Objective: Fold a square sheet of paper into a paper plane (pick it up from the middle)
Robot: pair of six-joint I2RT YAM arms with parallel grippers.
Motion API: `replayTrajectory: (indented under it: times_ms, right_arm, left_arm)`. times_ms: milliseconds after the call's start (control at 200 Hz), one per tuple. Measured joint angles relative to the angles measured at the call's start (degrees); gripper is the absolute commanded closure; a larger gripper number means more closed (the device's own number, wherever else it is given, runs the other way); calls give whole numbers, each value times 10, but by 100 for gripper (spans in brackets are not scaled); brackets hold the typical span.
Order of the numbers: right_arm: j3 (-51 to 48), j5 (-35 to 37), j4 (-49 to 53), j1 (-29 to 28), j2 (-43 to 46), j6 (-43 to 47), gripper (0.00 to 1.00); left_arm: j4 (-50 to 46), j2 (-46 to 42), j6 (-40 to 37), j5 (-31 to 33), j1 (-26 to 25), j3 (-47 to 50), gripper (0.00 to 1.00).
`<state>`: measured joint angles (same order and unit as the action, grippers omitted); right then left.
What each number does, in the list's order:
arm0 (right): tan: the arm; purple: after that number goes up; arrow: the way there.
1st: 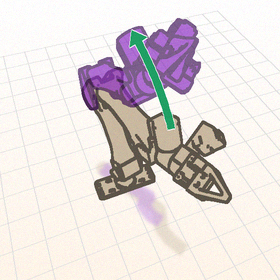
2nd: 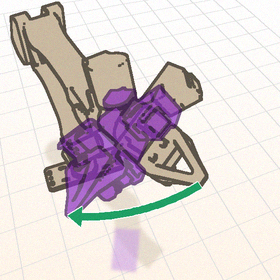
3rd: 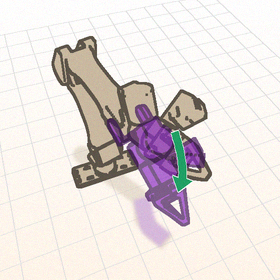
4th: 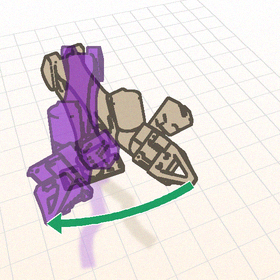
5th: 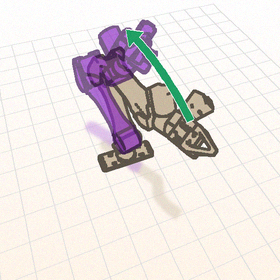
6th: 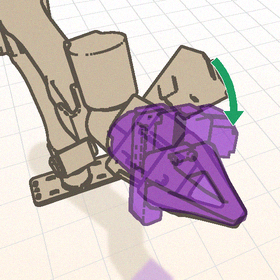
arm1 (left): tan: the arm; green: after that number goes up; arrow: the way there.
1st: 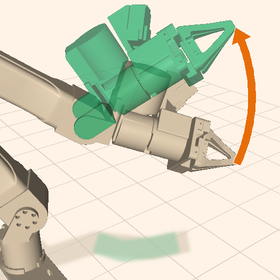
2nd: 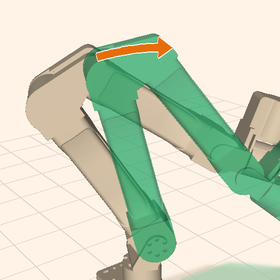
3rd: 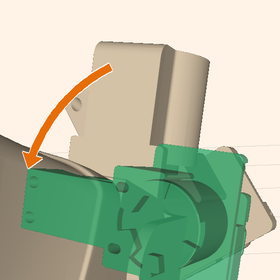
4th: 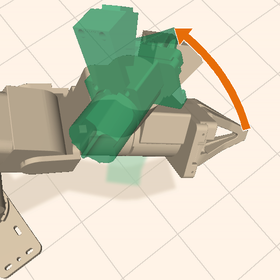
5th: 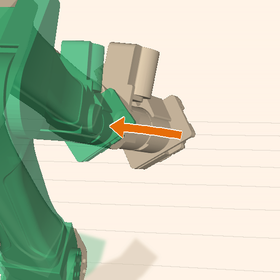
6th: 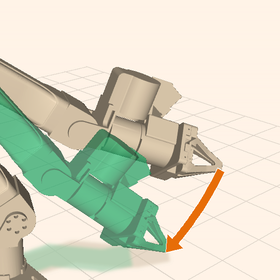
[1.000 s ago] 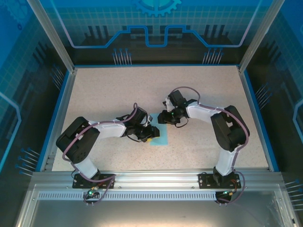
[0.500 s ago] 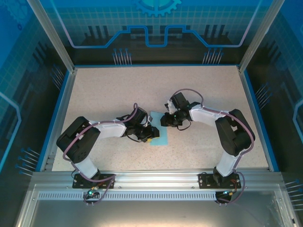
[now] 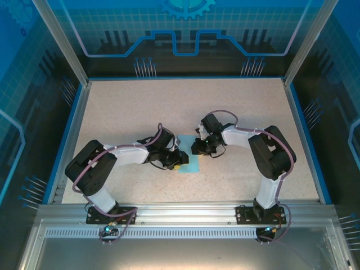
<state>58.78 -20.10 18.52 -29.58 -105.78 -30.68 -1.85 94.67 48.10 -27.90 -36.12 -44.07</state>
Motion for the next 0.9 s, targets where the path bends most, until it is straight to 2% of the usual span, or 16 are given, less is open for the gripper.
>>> replayTrajectory:
  times_ms: [180, 405, 630, 900]
  right_arm:
    - [0, 1, 0, 0, -1, -4, 78]
    - [0, 0, -2, 0, -2, -8, 78]
    - [0, -3, -2, 0, -2, -9, 78]
    - [-4, -13, -11, 3, -2, -13, 78]
  left_arm:
    - [-5, -7, 0, -21, -7, 3, 62]
    - [24, -7, 7, -41, -9, 2, 60]
    - [47, 2, 16, -24, -9, -19, 55]
    - [73, 24, 31, 10, -9, -22, 56]
